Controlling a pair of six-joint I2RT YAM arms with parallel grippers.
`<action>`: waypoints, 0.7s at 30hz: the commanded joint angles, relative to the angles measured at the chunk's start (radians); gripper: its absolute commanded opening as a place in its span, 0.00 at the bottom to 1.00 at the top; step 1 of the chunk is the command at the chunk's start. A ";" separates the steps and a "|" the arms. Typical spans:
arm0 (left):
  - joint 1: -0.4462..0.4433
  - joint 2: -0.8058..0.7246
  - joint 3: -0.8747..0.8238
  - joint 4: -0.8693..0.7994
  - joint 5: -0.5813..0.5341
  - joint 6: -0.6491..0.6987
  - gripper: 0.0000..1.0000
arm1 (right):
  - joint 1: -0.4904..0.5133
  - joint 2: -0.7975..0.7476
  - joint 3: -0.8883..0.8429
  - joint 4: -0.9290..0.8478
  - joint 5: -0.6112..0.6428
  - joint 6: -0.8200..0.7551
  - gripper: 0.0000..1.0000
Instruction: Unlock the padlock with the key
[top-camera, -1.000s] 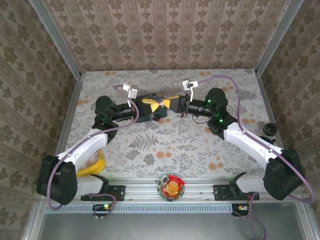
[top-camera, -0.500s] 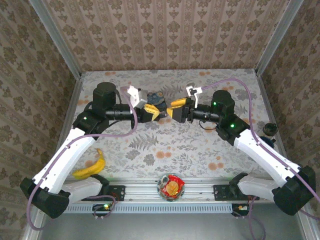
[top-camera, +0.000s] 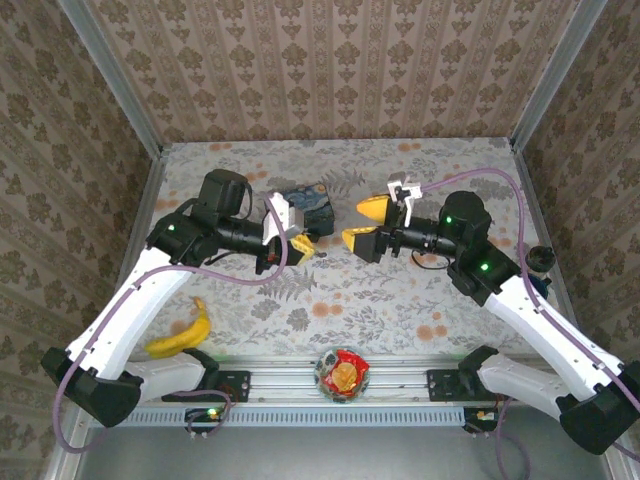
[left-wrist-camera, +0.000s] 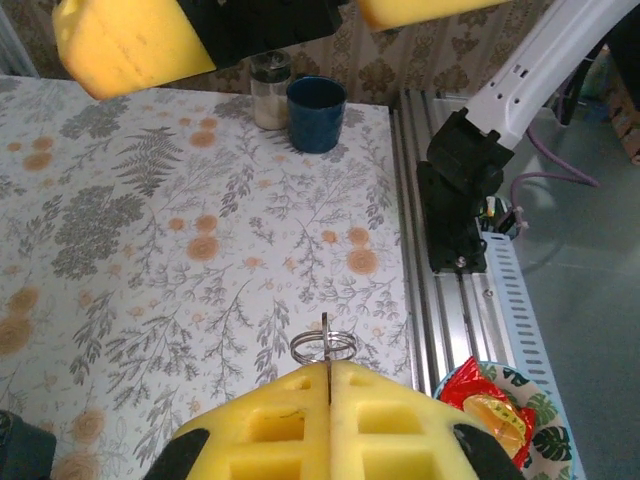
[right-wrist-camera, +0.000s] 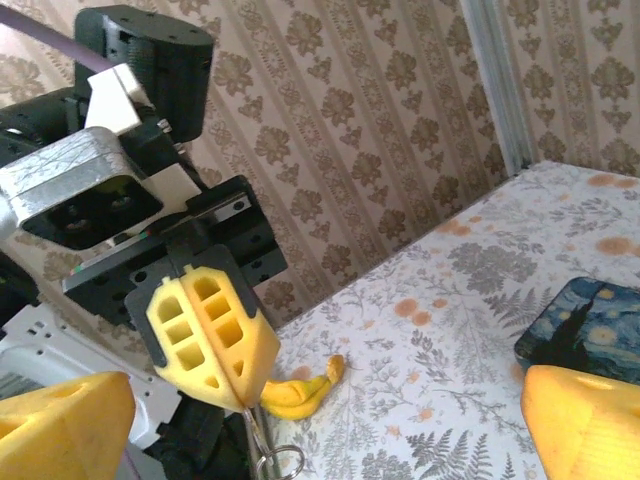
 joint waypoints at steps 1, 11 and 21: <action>-0.002 -0.015 0.020 -0.018 0.064 0.036 0.00 | 0.018 -0.002 -0.009 0.033 -0.088 -0.014 0.87; 0.040 0.000 0.033 -0.031 0.161 0.028 0.00 | 0.136 0.116 0.111 -0.138 -0.203 -0.146 0.52; 0.053 -0.005 0.022 -0.032 0.174 0.018 0.00 | 0.136 0.189 0.153 -0.126 -0.228 -0.140 0.28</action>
